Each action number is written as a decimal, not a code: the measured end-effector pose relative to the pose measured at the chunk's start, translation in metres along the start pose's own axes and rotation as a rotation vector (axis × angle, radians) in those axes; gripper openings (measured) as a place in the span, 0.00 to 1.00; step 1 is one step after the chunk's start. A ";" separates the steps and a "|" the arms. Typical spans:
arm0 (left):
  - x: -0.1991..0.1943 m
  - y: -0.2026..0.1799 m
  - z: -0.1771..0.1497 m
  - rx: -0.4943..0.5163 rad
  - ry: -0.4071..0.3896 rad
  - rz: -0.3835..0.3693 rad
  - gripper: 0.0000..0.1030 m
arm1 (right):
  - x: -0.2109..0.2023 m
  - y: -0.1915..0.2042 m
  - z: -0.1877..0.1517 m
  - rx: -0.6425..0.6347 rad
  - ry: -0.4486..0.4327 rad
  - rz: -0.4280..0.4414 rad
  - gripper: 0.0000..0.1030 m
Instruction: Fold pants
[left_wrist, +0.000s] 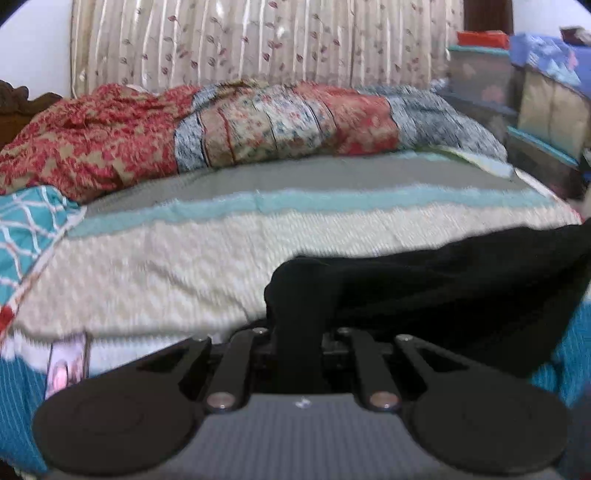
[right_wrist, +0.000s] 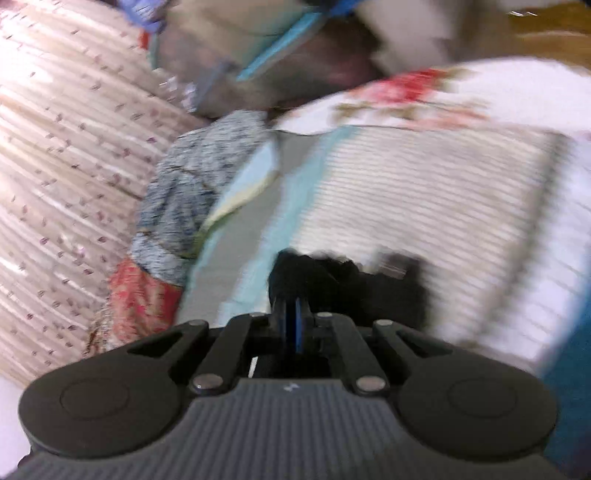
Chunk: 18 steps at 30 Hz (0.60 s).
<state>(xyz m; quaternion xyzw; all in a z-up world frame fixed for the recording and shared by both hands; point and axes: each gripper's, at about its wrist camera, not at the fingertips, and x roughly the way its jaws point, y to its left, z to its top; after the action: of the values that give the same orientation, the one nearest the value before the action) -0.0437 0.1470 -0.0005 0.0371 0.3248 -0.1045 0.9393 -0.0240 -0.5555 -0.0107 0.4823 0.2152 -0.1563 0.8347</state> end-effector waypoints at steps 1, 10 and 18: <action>-0.001 -0.005 -0.011 0.004 0.021 0.004 0.10 | -0.003 -0.013 -0.008 0.013 0.007 -0.035 0.07; -0.032 -0.014 -0.048 0.046 0.094 -0.024 0.35 | -0.020 -0.020 -0.029 0.000 -0.128 -0.198 0.33; -0.070 0.085 -0.029 -0.379 -0.002 -0.080 0.82 | -0.039 0.083 -0.086 -0.442 -0.076 0.066 0.33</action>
<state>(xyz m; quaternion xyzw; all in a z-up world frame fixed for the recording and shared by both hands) -0.0961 0.2460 0.0195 -0.1536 0.3388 -0.0785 0.9249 -0.0366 -0.4385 0.0322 0.2882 0.1968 -0.0960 0.9322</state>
